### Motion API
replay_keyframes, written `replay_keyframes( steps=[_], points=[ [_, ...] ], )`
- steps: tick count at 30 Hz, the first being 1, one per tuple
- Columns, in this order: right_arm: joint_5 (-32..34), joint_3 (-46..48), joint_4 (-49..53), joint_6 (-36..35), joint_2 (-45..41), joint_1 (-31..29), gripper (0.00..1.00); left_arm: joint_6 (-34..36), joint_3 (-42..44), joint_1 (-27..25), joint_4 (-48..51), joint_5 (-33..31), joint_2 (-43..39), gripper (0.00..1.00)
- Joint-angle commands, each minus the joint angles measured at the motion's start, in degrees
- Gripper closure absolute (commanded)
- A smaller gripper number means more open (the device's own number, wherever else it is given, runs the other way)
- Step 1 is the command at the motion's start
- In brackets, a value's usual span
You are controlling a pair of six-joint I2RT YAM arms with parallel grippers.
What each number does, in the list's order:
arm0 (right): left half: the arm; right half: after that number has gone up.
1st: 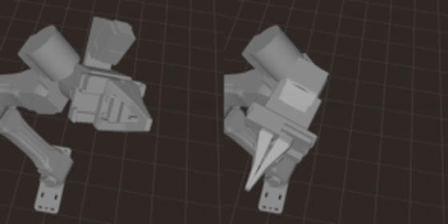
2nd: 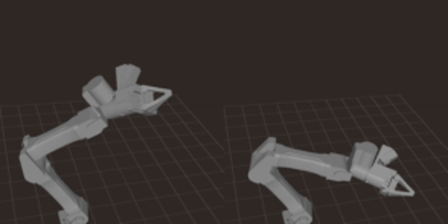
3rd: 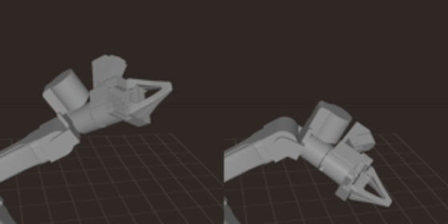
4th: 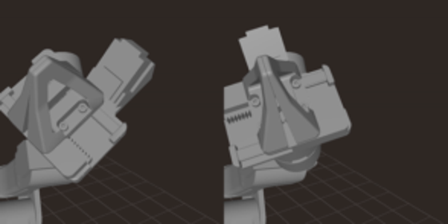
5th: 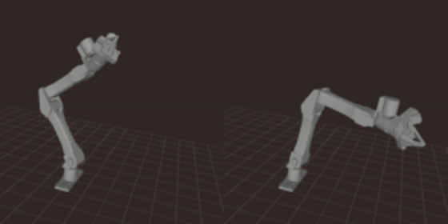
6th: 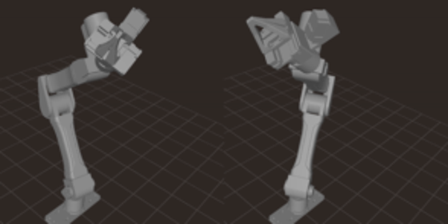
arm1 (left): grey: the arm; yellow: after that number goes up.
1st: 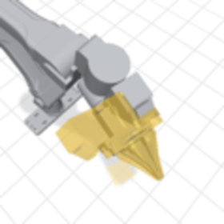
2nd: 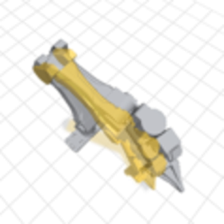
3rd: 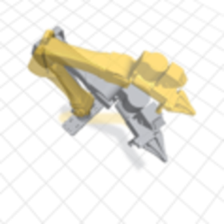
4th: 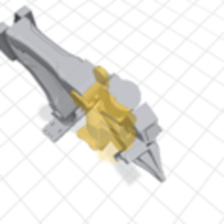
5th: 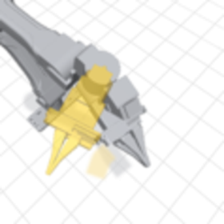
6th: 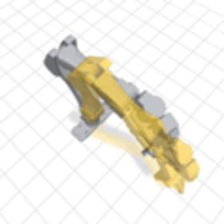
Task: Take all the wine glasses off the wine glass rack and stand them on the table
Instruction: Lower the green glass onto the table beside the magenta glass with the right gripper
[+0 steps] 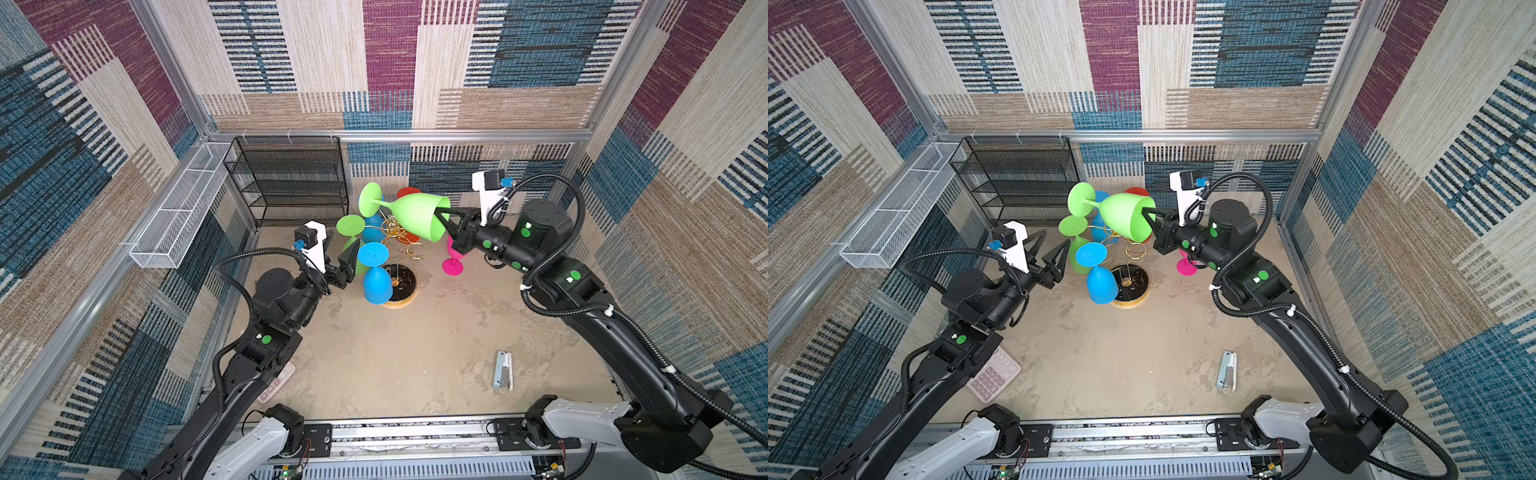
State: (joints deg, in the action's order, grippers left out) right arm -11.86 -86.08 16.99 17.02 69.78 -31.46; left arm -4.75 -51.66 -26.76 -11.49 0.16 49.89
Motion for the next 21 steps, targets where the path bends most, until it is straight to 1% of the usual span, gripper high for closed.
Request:
replay_keyframes(
  steps=[1, 4, 6, 8, 10, 15, 18, 21],
  points=[
    [4.37, -1.11, 4.1, -1.63, -1.73, 3.13, 1.0, -0.61, 0.37, 0.13, 2.32, -3.3, -1.55, 0.24],
    [10.24, -3.0, 10.13, -3.7, -2.46, 6.35, 1.0, -0.23, 0.93, 0.31, 4.58, -4.82, -3.43, 0.22],
    [14.06, -3.8, 14.34, -4.72, -2.78, 8.9, 1.0, -0.03, 0.95, 0.4, 6.29, -7.41, -4.77, 0.19],
    [15.49, -3.92, 17.71, -5.55, -2.98, 11.8, 1.0, -0.08, 1.22, 0.57, 7.2, -9.83, -5.84, 0.14],
    [16.45, -4.43, 21.41, -6.23, -2.63, 14.3, 1.0, 0.05, 0.72, 0.79, 9.33, -12.07, -6.7, 0.11],
    [20.89, -4.69, 27.44, -7.99, -1.11, 19.43, 1.0, 3.43, -0.06, 1.28, 14.3, -13.53, -8.14, 0.1],
    [23.65, -5.34, 30.86, -9.21, 1.52, 21.66, 1.0, 4.66, -0.08, 1.62, 16.12, -15.9, -8.53, 0.1],
    [27.28, -5.36, 31.74, -10.52, 3.56, 23.52, 1.0, 4.96, 0.28, 2.13, 17.04, -18.59, -8.71, 0.1]
  ],
)
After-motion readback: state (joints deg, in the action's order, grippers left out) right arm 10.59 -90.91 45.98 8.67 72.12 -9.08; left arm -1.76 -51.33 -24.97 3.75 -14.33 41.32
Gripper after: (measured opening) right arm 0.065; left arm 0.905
